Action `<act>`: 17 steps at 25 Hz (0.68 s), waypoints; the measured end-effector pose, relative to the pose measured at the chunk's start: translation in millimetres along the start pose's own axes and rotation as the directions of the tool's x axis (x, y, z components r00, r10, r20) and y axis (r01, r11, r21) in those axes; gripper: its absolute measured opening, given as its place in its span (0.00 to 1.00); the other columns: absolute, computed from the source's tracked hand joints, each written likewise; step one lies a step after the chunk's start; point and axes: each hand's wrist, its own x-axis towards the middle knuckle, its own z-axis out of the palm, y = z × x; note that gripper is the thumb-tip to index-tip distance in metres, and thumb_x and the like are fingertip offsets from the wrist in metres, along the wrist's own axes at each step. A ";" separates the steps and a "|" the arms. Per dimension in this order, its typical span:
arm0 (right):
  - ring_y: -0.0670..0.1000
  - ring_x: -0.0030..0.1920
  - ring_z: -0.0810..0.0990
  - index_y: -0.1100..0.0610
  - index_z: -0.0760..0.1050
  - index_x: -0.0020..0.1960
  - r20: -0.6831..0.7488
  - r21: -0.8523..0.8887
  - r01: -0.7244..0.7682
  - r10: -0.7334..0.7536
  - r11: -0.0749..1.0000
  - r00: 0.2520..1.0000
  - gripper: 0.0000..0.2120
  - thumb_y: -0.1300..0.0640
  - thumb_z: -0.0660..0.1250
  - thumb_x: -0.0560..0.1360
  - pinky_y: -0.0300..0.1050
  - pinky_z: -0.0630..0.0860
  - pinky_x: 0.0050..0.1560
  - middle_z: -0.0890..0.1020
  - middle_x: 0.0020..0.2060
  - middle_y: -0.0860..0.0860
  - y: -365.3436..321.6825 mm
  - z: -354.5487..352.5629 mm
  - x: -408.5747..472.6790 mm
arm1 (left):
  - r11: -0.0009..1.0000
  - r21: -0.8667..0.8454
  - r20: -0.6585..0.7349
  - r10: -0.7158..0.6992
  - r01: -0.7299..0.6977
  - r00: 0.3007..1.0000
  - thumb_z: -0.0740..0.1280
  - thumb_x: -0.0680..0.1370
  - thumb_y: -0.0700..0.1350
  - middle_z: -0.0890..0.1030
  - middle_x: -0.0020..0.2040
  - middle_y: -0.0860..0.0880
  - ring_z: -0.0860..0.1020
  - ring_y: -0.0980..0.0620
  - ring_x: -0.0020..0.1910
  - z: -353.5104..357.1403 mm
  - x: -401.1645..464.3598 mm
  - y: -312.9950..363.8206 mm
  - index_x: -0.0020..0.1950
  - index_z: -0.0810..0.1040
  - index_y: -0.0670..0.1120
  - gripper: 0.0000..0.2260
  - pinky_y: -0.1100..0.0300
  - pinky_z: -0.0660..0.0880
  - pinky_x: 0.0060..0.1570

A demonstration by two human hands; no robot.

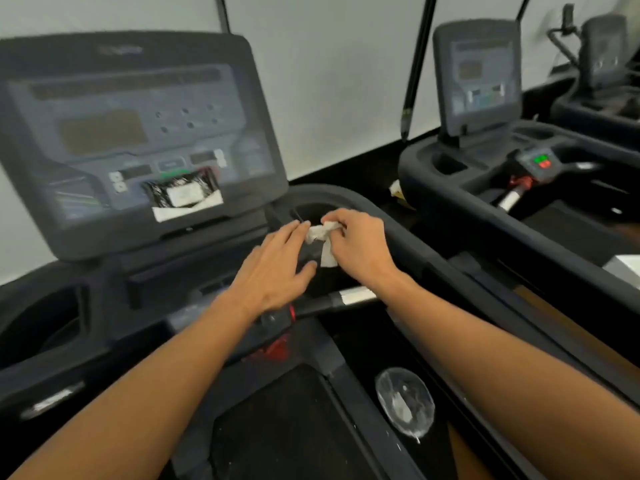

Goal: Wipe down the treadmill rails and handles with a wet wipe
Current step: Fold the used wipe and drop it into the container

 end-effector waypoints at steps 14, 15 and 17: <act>0.43 0.45 0.76 0.54 0.82 0.54 0.283 -0.095 -0.355 0.367 0.930 0.886 0.10 0.63 0.65 0.77 0.29 0.69 0.43 0.78 0.47 0.47 208.3 14.6 -201.6 | 0.988 -0.071 0.394 -0.096 0.135 0.914 0.60 0.77 0.62 0.57 0.79 0.49 0.63 0.45 0.74 242.5 -101.1 101.4 0.80 0.52 0.50 0.36 0.46 0.68 0.68; 0.44 0.45 0.76 0.55 0.82 0.53 0.282 -0.114 -0.382 0.398 0.917 0.873 0.10 0.64 0.65 0.76 0.29 0.67 0.42 0.79 0.46 0.48 226.1 25.9 -215.5 | 0.988 -0.066 0.427 -0.098 0.139 0.899 0.60 0.77 0.62 0.57 0.80 0.49 0.63 0.45 0.74 263.3 -107.9 98.2 0.80 0.51 0.50 0.36 0.46 0.68 0.68; 0.47 0.46 0.78 0.56 0.82 0.51 0.308 -0.142 -0.423 0.446 0.895 0.840 0.11 0.66 0.65 0.75 0.30 0.65 0.42 0.82 0.46 0.51 262.7 50.3 -240.5 | 0.988 -0.054 0.485 -0.100 0.144 0.869 0.59 0.78 0.62 0.57 0.80 0.48 0.63 0.45 0.74 304.8 -119.6 89.0 0.80 0.51 0.50 0.35 0.44 0.69 0.67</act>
